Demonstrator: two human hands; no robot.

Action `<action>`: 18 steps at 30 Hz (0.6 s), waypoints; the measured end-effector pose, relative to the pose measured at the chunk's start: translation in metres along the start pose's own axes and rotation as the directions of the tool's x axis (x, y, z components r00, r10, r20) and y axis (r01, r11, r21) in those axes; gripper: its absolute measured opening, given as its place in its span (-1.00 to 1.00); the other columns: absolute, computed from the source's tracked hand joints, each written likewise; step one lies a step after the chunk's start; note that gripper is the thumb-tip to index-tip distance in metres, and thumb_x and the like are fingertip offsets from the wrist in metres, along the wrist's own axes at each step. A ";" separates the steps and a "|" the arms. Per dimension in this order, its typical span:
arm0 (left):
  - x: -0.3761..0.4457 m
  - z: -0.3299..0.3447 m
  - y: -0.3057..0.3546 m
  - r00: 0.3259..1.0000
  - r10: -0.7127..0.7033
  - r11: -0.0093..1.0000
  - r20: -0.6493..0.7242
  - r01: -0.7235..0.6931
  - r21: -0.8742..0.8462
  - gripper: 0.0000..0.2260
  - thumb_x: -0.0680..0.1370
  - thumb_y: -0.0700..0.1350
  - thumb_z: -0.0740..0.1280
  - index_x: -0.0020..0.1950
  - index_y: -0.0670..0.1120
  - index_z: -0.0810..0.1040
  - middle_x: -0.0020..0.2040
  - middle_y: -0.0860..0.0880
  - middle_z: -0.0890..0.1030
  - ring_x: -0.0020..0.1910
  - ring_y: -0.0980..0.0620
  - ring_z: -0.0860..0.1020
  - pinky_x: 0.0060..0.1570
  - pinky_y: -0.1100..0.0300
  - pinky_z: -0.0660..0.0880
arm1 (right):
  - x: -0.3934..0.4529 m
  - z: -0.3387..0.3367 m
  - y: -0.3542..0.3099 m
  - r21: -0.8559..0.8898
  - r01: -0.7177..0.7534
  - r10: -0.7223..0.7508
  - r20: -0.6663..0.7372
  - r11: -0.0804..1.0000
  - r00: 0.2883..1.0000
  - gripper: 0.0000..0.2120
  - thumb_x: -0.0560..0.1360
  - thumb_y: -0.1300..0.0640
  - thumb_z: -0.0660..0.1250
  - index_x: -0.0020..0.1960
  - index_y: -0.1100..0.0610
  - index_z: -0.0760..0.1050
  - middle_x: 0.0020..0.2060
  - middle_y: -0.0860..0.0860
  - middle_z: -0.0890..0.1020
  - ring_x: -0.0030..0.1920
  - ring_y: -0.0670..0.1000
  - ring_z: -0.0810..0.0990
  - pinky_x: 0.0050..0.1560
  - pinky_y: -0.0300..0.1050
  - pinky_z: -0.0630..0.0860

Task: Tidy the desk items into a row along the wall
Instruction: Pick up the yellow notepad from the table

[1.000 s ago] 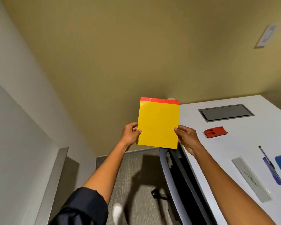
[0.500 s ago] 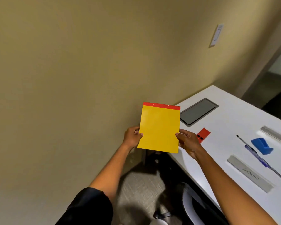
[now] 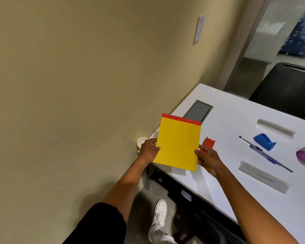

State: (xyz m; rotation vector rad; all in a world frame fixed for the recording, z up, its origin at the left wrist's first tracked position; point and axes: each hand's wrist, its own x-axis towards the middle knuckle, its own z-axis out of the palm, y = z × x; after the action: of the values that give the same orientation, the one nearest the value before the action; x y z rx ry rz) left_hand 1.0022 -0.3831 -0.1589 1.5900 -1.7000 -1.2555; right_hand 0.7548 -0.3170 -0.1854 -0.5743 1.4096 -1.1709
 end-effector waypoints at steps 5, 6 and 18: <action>0.076 0.006 0.014 0.998 -0.019 0.994 0.066 0.012 0.107 -0.73 0.52 -0.21 0.33 0.21 -0.13 0.56 -0.12 -0.11 0.56 -0.14 -0.11 0.54 -0.22 0.21 0.35 | 0.059 -0.004 -0.010 0.079 -0.040 0.043 -0.047 0.996 0.998 -0.70 0.55 0.32 0.27 0.27 0.22 0.46 -0.12 0.05 0.70 -0.24 -0.02 0.70 -0.29 -0.17 0.63; 0.089 0.005 0.016 0.997 -0.002 0.992 0.075 -0.007 0.128 -0.73 0.51 -0.22 0.33 0.21 -0.12 0.56 -0.17 -0.08 0.54 -0.20 -0.05 0.51 -0.22 0.18 0.39 | 0.067 -0.003 -0.012 0.083 -0.050 0.055 -0.058 0.995 0.997 -0.71 0.55 0.31 0.27 0.27 0.21 0.45 -0.12 0.07 0.68 -0.30 -0.06 0.69 -0.36 -0.21 0.60; 0.206 0.017 0.033 0.987 -0.005 0.977 0.161 -0.029 0.212 -0.60 0.57 -0.19 0.26 0.42 -0.17 0.35 0.25 -0.23 0.54 0.25 -0.15 0.50 0.13 0.13 0.41 | 0.173 0.005 0.002 0.165 -0.157 0.197 -0.262 0.974 0.945 -0.67 0.52 0.32 0.32 0.28 0.23 0.46 -0.01 0.21 0.66 -0.20 0.06 0.67 -0.20 -0.12 0.64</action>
State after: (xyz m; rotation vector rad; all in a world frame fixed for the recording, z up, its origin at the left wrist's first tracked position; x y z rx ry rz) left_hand 0.9297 -0.5779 -0.1854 1.6327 -2.0012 -1.2592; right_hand 0.7215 -0.4679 -0.2630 -0.1813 1.5631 -1.2268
